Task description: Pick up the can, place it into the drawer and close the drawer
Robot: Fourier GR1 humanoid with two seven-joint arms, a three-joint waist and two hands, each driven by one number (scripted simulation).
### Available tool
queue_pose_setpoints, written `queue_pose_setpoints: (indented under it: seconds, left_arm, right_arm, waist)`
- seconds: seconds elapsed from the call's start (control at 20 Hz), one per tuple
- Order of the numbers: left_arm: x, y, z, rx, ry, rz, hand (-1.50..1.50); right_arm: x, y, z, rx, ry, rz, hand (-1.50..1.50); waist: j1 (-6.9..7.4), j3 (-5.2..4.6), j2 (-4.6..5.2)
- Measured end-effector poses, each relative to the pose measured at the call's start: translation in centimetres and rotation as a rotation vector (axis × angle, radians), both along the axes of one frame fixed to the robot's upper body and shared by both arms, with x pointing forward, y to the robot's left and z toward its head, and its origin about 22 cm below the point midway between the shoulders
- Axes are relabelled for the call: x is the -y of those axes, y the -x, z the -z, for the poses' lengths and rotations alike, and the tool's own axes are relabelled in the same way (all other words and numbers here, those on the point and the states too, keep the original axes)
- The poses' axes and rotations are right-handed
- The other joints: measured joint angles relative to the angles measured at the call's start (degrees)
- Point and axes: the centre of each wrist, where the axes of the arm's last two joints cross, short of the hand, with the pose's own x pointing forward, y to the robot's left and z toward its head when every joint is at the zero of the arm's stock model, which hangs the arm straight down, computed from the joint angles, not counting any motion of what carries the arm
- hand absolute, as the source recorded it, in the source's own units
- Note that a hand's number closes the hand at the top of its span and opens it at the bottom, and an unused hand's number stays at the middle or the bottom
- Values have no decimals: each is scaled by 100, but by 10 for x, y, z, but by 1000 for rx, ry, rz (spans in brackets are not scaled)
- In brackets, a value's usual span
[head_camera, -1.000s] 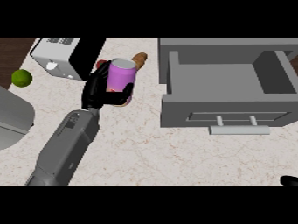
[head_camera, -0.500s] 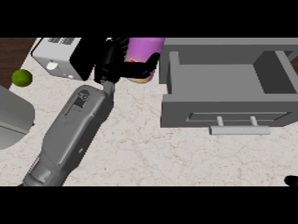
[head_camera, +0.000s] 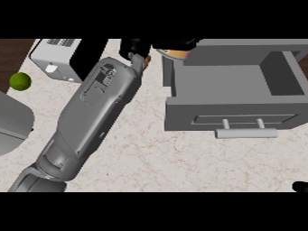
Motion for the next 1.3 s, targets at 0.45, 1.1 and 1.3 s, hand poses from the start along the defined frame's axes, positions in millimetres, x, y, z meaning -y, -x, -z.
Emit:
queue_pose_setpoints:
  seconds: [0.45, 1.1, 1.3]
  left_arm:
    - [38, -13, -42, -18, -55, 0, 150]
    - [63, -22, -57, -30, -134, -47, 150]
    - [66, -23, -57, -25, -142, -105, -150]
  right_arm:
    - [4, -8, -4, 10, 0, -5, -150]
    - [5, -9, -8, 19, 10, -37, -150]
    - [1, -17, -11, 17, 19, -54, -150]
  waist:
    - [-109, 4, 33]
    - [-356, 12, 84]
    - [-431, 15, 114]
